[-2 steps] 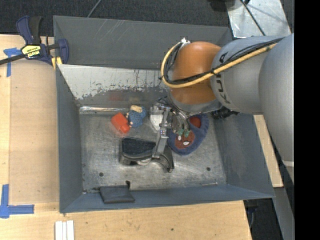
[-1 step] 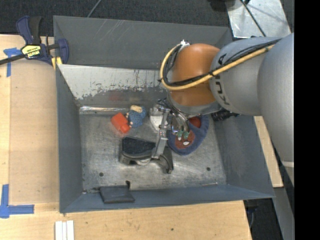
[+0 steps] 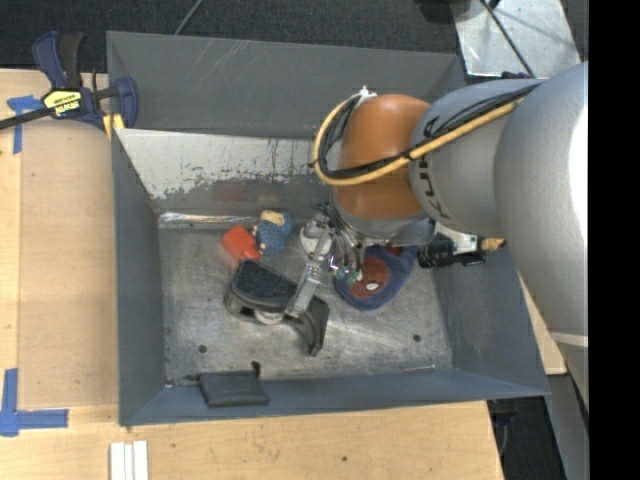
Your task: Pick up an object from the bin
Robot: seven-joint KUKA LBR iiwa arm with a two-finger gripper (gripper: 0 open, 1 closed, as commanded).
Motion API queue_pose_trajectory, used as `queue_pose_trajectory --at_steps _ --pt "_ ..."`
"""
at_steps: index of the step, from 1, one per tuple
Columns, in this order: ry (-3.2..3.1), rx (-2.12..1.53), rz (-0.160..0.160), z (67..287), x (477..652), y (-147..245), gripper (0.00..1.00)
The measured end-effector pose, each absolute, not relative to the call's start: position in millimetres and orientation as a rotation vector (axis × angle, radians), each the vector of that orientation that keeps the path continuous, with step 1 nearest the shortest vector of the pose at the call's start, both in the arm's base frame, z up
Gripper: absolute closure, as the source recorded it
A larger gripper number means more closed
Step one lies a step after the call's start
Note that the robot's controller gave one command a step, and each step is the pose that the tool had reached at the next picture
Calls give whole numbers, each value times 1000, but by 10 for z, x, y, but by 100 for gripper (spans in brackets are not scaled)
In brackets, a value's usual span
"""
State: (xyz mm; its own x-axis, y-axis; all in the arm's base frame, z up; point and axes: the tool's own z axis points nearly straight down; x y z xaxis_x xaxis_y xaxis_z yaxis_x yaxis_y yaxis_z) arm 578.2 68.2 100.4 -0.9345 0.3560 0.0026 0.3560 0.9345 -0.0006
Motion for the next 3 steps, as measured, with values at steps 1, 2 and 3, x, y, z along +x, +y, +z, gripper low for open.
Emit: queue_pose_trajectory --at_steps 1,2,3 --pt "-3078 -632 -9 1001 5780 720 0" --pt "-2964 -1023 1 1044 6234 1009 0" --pt "-2957 -1015 4 1058 6223 1014 100"
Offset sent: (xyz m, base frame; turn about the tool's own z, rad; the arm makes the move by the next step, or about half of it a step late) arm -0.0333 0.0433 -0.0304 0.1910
